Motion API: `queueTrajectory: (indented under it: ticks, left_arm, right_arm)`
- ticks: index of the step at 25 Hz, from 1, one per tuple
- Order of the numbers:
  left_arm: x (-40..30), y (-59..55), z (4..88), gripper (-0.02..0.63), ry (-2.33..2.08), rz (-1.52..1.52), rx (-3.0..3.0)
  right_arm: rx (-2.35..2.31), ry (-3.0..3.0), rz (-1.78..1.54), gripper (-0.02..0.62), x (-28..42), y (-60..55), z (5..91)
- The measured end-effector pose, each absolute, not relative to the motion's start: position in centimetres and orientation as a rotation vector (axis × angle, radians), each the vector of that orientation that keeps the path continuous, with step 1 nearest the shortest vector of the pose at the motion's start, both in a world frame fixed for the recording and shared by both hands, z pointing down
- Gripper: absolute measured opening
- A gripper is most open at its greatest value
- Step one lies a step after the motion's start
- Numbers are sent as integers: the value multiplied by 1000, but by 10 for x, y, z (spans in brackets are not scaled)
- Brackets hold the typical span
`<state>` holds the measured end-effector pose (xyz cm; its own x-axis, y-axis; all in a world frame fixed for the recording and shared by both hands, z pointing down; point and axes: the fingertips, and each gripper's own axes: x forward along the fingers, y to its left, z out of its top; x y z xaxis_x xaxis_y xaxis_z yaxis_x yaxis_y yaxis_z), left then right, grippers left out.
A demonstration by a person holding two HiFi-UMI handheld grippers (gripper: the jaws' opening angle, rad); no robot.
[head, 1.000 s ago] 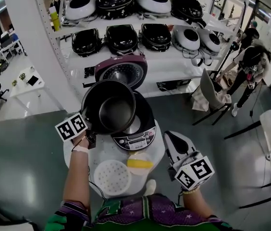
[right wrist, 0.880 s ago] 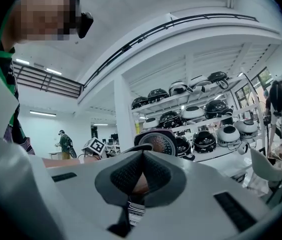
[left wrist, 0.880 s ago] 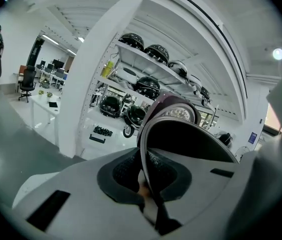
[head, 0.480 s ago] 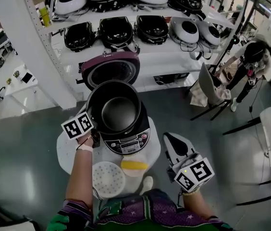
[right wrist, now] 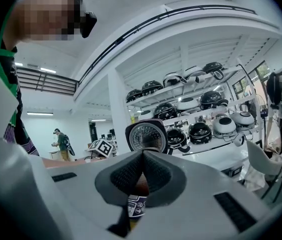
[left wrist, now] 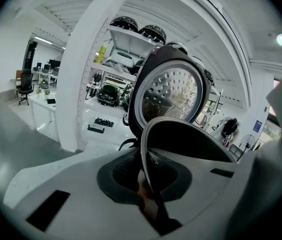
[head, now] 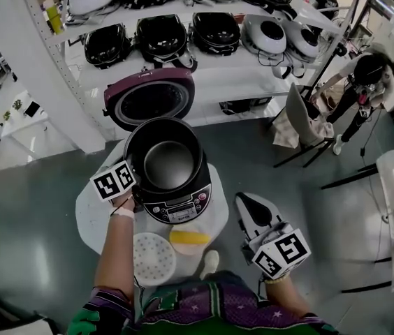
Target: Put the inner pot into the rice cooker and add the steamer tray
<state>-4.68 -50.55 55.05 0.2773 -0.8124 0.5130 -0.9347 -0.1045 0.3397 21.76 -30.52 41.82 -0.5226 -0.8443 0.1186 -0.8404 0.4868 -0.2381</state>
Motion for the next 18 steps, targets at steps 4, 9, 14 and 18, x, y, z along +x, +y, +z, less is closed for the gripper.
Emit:
queueTrajectory:
  ticks: [4, 9, 14, 18]
  left_arm:
    - [-44, -507, 563, 35, -1573, 300, 1936]
    - [-43, -509, 578, 37, -1570, 341, 1914]
    - [-38, -511, 585, 37, -1572, 399, 1921]
    - [-34, -512, 589, 37, -1593, 479, 1944]
  right_arm:
    - [-1534, 2698, -433, 5, 222, -308, 423]
    - [-1539, 2703, -458, 6, 224, -309, 429]
    - [-1544, 2700, -474, 6, 225, -309, 431]
    - [-1552, 2699, -466, 6, 225, -306, 430]
